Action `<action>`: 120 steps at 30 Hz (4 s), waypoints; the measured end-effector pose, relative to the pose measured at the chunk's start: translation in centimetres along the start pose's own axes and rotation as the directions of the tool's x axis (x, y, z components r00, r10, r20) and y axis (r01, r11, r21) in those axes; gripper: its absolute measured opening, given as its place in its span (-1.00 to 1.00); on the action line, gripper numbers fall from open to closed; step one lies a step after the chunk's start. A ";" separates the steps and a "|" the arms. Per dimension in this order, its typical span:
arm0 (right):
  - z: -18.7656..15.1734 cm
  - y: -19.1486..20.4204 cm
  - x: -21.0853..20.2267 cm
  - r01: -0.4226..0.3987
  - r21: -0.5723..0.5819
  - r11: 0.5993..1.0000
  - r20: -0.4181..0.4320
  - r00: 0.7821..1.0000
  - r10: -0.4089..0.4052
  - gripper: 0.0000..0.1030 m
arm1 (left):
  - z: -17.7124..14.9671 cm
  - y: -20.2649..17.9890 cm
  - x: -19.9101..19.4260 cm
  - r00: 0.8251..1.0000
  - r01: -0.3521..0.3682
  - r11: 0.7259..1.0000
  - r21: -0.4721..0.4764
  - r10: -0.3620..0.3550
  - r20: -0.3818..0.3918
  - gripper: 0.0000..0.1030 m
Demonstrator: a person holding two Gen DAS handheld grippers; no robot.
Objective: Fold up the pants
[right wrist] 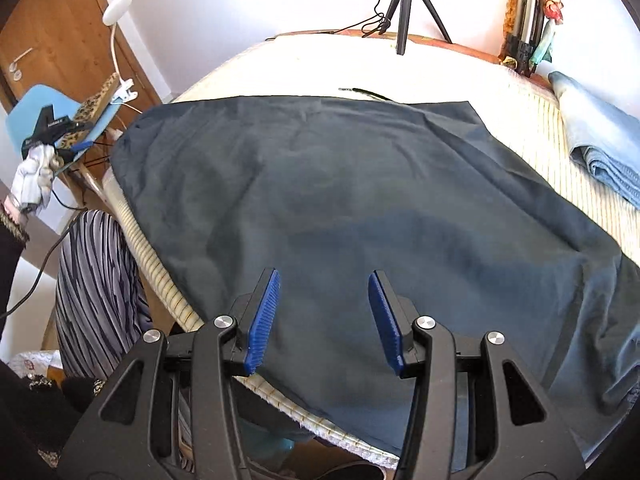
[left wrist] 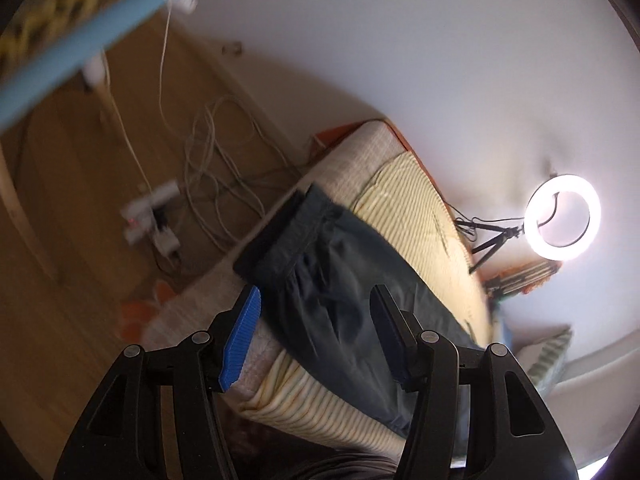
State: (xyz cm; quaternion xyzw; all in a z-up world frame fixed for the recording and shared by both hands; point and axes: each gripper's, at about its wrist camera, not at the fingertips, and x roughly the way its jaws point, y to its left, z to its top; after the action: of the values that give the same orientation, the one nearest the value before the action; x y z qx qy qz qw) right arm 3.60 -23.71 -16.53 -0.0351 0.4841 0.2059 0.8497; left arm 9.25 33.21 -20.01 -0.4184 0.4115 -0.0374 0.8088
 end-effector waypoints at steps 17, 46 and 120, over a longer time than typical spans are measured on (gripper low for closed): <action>2.8 4.1 2.8 -0.015 -0.030 0.999 -0.055 0.998 0.013 -0.05 | -0.8 2.3 4.7 0.995 0.059 0.998 -0.020 -0.057 0.080 0.04; 4.2 2.3 4.2 -0.201 0.179 0.963 0.045 0.980 0.196 -0.04 | -5.2 -17.1 6.1 0.974 -0.172 0.719 0.673 0.021 0.227 -0.64; -1.2 -18.7 -6.1 -0.103 0.521 0.848 0.116 0.992 0.049 -0.66 | -25.8 -30.5 16.5 0.972 0.176 0.430 0.886 0.064 -0.225 -0.22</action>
State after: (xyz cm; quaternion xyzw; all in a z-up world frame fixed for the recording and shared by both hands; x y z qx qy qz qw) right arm 7.03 -43.01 -14.66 0.2277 0.4805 0.1006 0.8409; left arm 10.81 -9.92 -16.93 0.0709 0.4019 -0.3249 0.8531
